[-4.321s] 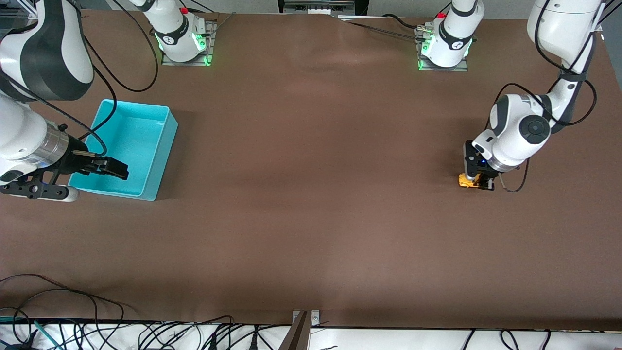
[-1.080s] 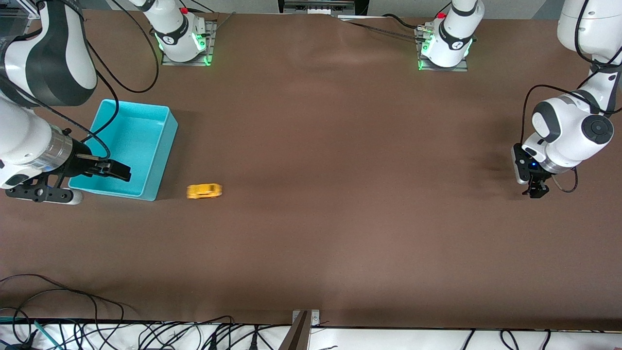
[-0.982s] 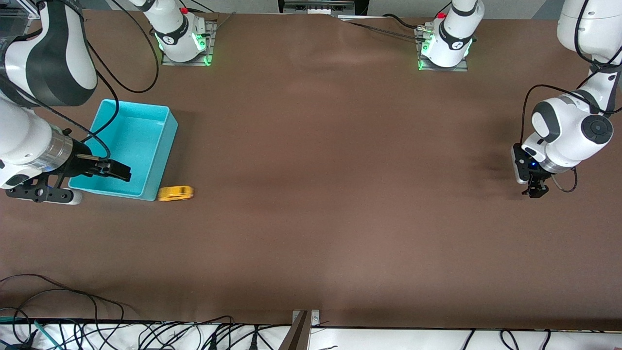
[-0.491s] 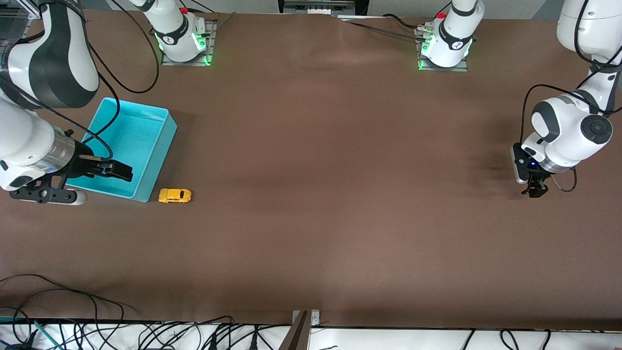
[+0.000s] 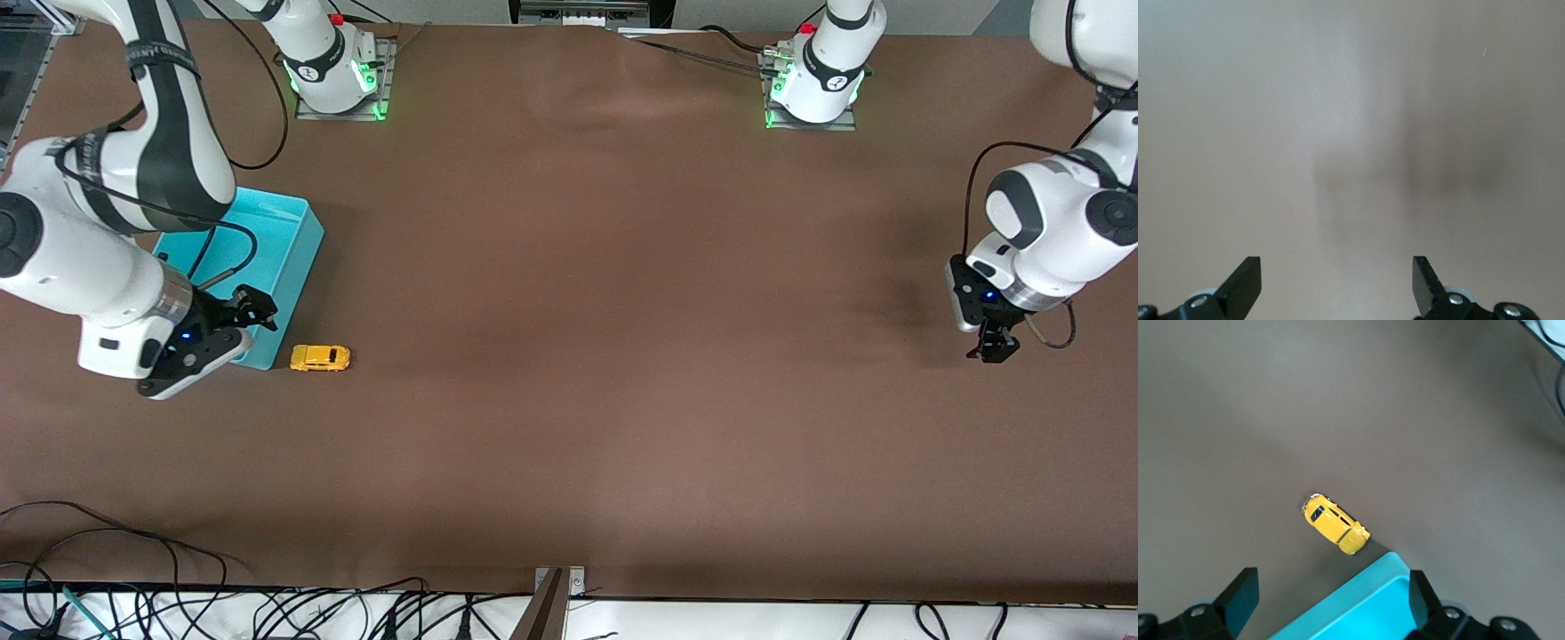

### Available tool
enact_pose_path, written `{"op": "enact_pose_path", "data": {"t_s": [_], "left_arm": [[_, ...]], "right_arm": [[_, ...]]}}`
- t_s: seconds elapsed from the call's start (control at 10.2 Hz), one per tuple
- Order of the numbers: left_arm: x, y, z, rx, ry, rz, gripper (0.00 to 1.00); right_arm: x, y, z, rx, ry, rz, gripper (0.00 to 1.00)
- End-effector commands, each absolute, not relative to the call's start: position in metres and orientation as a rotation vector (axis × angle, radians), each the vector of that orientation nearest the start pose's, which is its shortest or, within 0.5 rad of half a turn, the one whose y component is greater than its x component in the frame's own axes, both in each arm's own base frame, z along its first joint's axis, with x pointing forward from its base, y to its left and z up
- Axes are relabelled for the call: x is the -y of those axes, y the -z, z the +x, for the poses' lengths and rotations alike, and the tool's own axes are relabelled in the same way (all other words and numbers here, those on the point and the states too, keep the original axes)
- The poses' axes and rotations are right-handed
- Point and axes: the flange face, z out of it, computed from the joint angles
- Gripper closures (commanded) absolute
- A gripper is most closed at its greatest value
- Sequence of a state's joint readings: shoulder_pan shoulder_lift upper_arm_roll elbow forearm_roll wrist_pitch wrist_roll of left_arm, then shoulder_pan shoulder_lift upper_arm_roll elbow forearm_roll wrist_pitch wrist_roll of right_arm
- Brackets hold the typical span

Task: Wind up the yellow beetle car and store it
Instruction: 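Grasp the yellow car with the right gripper while the left gripper withdraws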

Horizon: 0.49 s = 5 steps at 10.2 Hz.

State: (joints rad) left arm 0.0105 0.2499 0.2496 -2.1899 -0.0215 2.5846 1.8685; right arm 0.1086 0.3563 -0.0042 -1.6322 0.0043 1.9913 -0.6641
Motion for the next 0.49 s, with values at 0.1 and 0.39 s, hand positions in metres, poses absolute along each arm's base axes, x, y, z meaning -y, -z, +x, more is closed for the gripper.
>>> {"op": "enact_pose_path", "data": {"t_s": [0.1, 0.39], "left_arm": [[-0.11, -0.402, 0.53, -2.194, 0.204, -2.01, 0.0], [-0.093, -0.47, 0.523, -2.177, 0.308, -1.94, 0.0]], "right_arm": [[-0.074, -0.342, 0.635, 1.675, -0.045, -2.613, 0.0], [-0.074, -0.276, 0.639, 2.104, 0.003, -2.302, 0.0]]}}
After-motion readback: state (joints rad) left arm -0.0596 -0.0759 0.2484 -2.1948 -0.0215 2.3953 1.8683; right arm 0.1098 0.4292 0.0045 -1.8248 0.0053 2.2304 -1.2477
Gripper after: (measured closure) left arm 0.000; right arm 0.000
